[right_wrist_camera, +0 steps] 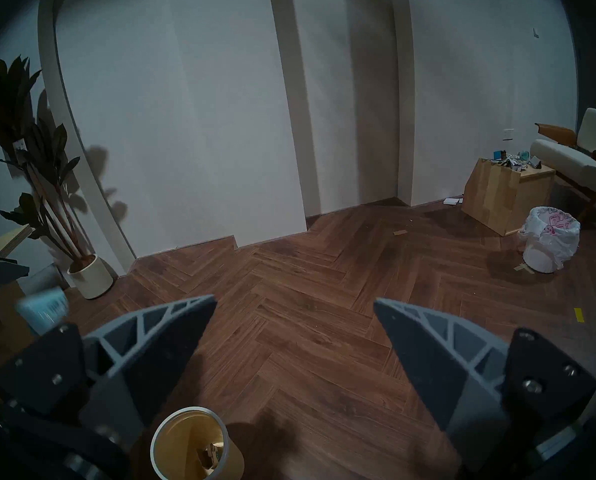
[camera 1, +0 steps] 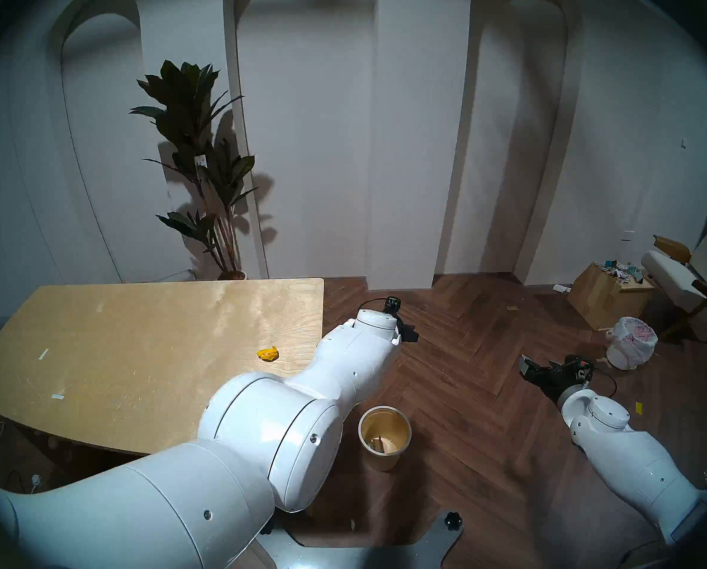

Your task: Put the trash into the trash bin on the ground

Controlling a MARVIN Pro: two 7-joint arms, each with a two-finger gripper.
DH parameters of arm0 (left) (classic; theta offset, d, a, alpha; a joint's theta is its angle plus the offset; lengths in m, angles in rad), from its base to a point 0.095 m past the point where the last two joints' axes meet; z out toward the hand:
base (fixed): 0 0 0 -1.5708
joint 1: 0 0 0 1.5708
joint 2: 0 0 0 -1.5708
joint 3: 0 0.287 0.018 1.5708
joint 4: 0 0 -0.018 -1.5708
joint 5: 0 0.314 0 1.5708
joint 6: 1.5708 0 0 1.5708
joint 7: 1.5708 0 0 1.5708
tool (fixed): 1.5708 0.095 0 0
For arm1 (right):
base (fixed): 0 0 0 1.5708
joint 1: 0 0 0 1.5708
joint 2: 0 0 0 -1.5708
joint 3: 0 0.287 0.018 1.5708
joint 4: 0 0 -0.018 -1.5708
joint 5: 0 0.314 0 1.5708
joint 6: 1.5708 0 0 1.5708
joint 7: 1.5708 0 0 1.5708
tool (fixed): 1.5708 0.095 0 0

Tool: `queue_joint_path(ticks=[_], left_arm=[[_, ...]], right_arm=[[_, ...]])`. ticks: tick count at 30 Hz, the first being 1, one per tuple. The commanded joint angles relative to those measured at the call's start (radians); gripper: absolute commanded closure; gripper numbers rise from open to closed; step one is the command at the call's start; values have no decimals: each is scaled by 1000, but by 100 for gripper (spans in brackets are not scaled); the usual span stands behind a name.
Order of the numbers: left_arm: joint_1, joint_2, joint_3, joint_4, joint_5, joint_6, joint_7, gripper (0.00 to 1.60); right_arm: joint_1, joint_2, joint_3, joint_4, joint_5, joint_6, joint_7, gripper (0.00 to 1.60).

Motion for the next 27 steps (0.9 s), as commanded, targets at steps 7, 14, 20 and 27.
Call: queue_joint_path(ticks=[7, 14, 20, 27], left_arm=[[-40, -10, -7, -4, 3, -20, 1, 13], [-61, -19, -16, -9, 5, -22, 0, 0], [-108, -22, -24, -21, 9, -18, 3, 0], [-159, 17, -44, -48, 11, -15, 5, 0]], right_arm=[[34, -10, 3, 9, -12, -11, 13, 0], [49, -22, 0, 17, -22, -13, 24, 0], [69, -34, -3, 25, -32, -19, 35, 0], [109, -60, -18, 29, -55, -36, 60, 0]])
